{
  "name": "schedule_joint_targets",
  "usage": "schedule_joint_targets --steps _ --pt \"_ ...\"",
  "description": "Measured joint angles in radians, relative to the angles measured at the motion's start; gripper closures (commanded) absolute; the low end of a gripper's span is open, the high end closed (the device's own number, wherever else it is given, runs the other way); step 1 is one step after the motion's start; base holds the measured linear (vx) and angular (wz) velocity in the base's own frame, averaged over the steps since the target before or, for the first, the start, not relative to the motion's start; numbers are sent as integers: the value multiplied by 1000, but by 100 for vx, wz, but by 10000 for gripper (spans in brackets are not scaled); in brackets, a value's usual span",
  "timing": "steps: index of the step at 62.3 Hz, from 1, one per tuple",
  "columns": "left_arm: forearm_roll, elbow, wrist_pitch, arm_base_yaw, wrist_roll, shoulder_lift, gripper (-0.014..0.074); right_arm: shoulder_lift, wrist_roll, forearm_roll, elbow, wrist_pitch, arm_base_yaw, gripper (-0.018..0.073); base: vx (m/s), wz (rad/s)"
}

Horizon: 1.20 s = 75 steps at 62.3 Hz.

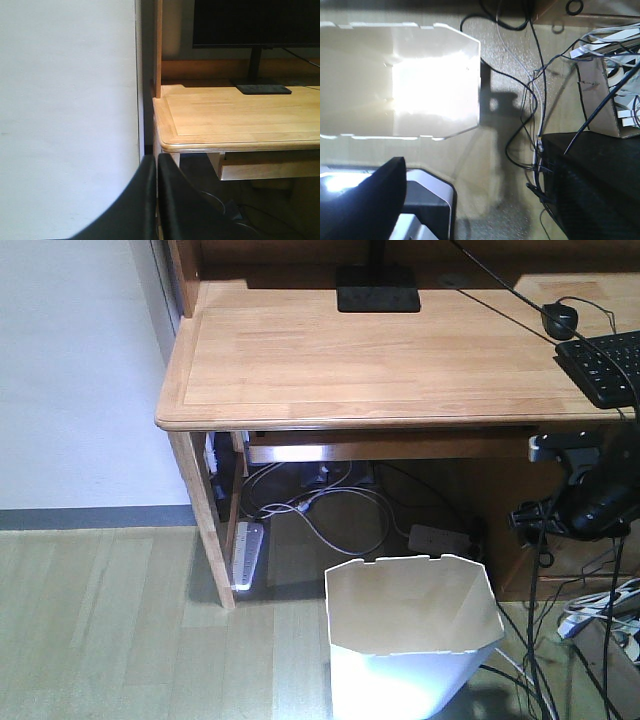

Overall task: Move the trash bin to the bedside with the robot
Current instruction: 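Reach the right gripper down to the rim of the white trash bin, then close the right gripper on the bin rim farthest from the desk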

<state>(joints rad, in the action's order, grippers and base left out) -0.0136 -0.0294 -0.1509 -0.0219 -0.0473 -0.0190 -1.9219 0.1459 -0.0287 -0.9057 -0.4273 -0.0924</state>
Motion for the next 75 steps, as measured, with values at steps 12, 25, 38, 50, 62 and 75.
schedule_joint_targets --steps 12,25,38,50,62,75 --pt "0 0 0 0 0 0 602 -203 78 0 -93 37 -7 1 0 0" --pt "0 0 0 0 0 0 602 -430 174 56 -224 63 -7 1 0 0" --pt "0 0 0 0 0 0 602 -612 264 128 -351 64 -7 1 0 0" --pt "0 0 0 0 0 0 602 -735 286 143 -443 68 -7 1 0 0" --pt "0 0 0 0 0 0 602 -832 308 144 -520 68 -7 1 0 0" --pt "0 0 0 0 0 0 602 -921 313 145 -603 52 -7 1 0 0"
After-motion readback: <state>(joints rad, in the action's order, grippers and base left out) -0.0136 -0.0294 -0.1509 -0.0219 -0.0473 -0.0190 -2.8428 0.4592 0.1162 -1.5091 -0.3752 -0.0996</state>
